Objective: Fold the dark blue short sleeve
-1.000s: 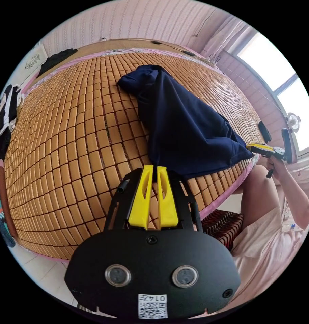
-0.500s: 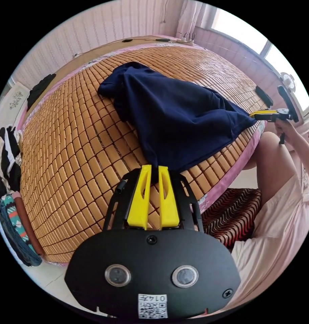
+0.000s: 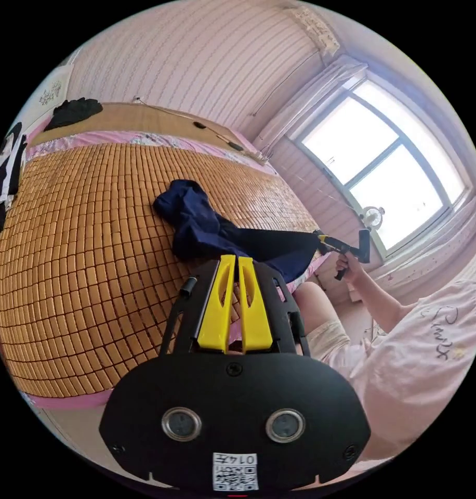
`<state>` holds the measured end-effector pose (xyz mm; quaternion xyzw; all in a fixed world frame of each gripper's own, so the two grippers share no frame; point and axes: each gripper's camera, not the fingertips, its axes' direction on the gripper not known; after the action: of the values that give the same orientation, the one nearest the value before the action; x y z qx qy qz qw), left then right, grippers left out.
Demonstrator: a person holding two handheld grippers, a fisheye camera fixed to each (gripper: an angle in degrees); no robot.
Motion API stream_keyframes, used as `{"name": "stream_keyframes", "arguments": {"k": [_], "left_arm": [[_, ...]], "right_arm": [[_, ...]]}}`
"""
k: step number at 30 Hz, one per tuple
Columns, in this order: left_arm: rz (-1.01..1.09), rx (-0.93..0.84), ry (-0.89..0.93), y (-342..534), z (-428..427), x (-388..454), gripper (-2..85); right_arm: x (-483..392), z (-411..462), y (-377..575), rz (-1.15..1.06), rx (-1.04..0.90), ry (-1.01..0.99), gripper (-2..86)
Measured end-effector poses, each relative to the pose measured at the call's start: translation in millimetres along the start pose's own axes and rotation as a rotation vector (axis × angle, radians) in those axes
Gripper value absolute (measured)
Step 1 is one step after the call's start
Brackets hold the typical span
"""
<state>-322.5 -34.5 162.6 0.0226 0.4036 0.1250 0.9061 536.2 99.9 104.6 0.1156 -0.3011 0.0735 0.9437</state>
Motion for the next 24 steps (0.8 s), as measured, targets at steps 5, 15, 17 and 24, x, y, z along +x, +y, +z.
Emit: {"name": "stream_keyframes", "arguments": {"k": [5, 15, 17, 24], "left_arm": [[0.256, 0.343, 0.023, -33, -146, 93, -1.0], [0.753, 0.811, -0.181, 19, -375, 274, -1.0], [0.802, 0.817, -0.190, 28, -404, 293, -1.0], [0.622, 0.659, -0.225, -26, -387, 244, -1.0]], "right_arm": [[-79, -113, -52, -0.232, 0.356, -0.206, 0.4], [-238, -352, -58, -0.681, 0.789, -0.271, 0.4], [-248, -367, -60, -0.707, 0.791, -0.274, 0.4], [-217, -259, -146, -0.577, 0.436, -0.135, 0.4]]}}
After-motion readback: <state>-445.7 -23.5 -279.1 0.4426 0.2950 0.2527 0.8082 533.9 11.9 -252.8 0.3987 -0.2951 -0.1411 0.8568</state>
